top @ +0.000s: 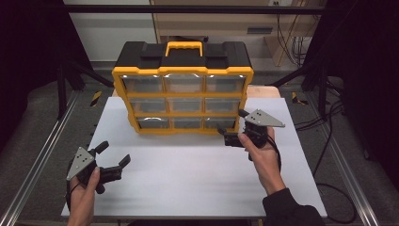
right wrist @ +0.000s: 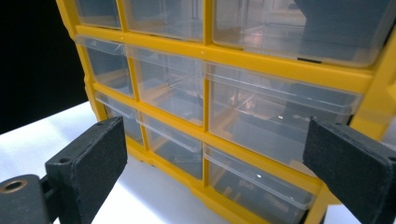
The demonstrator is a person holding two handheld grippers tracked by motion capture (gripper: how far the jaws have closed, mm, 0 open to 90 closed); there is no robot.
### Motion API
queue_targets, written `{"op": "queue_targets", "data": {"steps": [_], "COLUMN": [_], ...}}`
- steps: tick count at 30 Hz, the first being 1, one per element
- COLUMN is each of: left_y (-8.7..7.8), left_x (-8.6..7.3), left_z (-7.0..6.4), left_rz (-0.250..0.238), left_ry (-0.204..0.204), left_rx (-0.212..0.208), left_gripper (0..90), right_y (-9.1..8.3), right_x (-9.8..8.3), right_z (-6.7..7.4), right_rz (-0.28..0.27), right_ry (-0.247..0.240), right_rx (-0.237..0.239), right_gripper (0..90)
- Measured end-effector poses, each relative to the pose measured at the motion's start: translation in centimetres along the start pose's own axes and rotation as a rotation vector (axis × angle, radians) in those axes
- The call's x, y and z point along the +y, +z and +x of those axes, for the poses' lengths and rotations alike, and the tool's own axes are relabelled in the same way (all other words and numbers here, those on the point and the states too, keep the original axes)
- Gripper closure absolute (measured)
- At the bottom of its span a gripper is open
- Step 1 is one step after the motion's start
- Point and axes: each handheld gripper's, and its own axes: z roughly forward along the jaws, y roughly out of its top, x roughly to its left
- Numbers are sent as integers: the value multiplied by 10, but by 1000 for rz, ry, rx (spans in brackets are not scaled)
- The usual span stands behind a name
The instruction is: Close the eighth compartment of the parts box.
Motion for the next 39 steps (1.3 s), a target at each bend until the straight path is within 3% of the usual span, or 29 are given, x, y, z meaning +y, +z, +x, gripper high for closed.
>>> {"op": "queue_targets", "data": {"steps": [10, 39], "left_y": [-1, -2], "left_x": [0, -1], "left_z": [1, 5], "left_rz": [-5, 3], "left_ry": [20, 6], "left_rx": [-9, 5], "left_gripper": [18, 21], "right_y": [-10, -44], "right_x": [-6, -22], "right_z": [-5, -24], "right_rz": [-2, -10], "right_ry": [5, 33], "right_rx": [-6, -58], "right_gripper": [65, 56]}}
